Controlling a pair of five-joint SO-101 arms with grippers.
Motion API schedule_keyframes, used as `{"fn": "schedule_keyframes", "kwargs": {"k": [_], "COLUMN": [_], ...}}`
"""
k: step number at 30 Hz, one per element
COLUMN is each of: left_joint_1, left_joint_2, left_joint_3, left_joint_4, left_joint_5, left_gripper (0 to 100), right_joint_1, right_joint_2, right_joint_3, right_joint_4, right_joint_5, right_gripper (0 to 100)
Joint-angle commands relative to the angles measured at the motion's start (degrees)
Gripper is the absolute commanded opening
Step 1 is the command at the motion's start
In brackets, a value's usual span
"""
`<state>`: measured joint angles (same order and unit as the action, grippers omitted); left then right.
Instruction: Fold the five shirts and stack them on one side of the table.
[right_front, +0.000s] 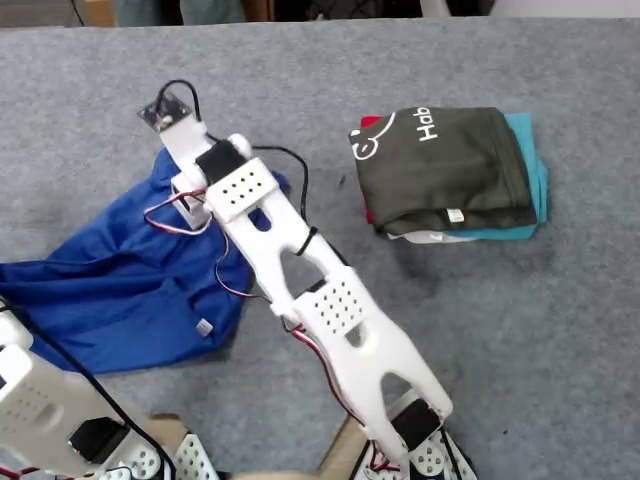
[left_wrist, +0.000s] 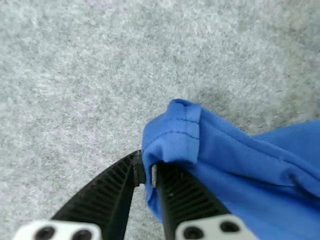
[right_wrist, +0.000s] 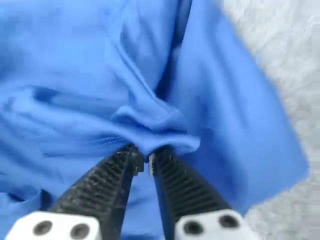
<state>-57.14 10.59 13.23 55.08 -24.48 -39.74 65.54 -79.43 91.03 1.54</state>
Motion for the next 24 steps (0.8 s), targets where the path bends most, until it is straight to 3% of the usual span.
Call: {"fn": "schedule_keyframes", "kwargs": {"k": [1,16,24], "left_joint_1": [0.0,0.7,2.9], "left_joint_2": [-2.6,-3.0,-11.0], "left_joint_3": [-0.6,-1.9,-14.7], "left_joint_4": [-0.7,-0.3,7.5], "left_joint_5": [0.5,0.8,14.0], "left_gripper": [3,3,3], "right_joint_1": [0.8,1.0,1.0], "right_joint_2": [0.8,-17.0,-29.9], "right_joint_3": [-17.2,-15.4,-15.5], "right_joint_4": [5.8,5.7,5.5], "right_joint_5": [0.4,0.3,0.3], "right_gripper": [1.3,1.3,1.3]}}
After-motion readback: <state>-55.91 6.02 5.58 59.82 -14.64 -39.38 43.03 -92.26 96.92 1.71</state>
